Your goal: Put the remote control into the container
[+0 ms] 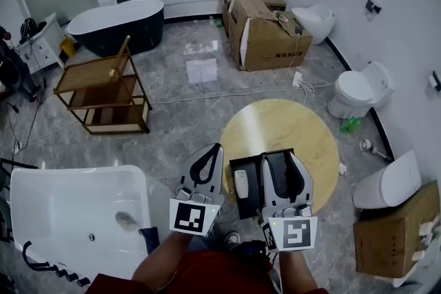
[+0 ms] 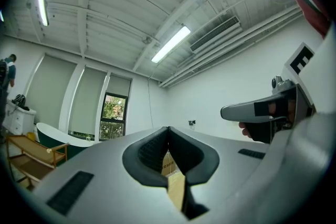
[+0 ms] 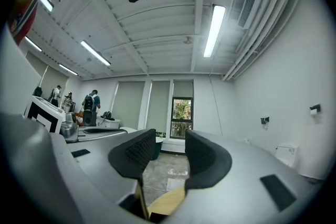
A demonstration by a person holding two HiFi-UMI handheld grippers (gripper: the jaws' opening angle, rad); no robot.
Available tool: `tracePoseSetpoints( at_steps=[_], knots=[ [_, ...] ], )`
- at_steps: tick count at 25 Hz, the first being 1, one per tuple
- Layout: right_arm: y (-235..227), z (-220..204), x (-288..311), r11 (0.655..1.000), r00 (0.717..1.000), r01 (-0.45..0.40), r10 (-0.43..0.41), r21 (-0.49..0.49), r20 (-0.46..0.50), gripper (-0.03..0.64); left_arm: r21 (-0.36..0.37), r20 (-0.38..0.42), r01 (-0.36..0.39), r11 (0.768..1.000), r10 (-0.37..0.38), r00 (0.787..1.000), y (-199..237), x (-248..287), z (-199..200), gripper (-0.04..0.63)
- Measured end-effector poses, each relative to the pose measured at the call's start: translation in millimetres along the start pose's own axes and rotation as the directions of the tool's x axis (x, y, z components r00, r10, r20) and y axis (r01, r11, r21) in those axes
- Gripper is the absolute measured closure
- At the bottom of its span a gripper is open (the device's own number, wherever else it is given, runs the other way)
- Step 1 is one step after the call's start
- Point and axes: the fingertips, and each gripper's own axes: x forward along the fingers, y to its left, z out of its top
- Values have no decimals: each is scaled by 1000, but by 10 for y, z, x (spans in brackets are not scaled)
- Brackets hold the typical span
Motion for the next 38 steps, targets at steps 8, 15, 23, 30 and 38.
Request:
tracePoseSetpoints(
  at_steps=[8,15,23,30,38],
  knots=[
    [-74,11,-29,999,999,31,-31,-14,-6,539,-2,-3,6,1000,-6,1000,-45,29,14,580],
    [-137,19,-32,998,999,50,-50,-32,-1,595,-6,-1,17,1000,-17,1000,-102,70,34,580],
    [-231,30,-41,997,998,67,-67,-39,19,595,-10,-8,16,1000,-17,1000,-133,92,12,580],
    [-341,-32,-47,996,997,79,-79,-35,10,595,-12,-10,9,1000,-9,1000,-149,138,-15,580],
    [-403,-99,-25,996,997,83,-83,-19,-8,595,-4,-7,5,1000,-5,1000,-155,158,4,580]
  ],
)
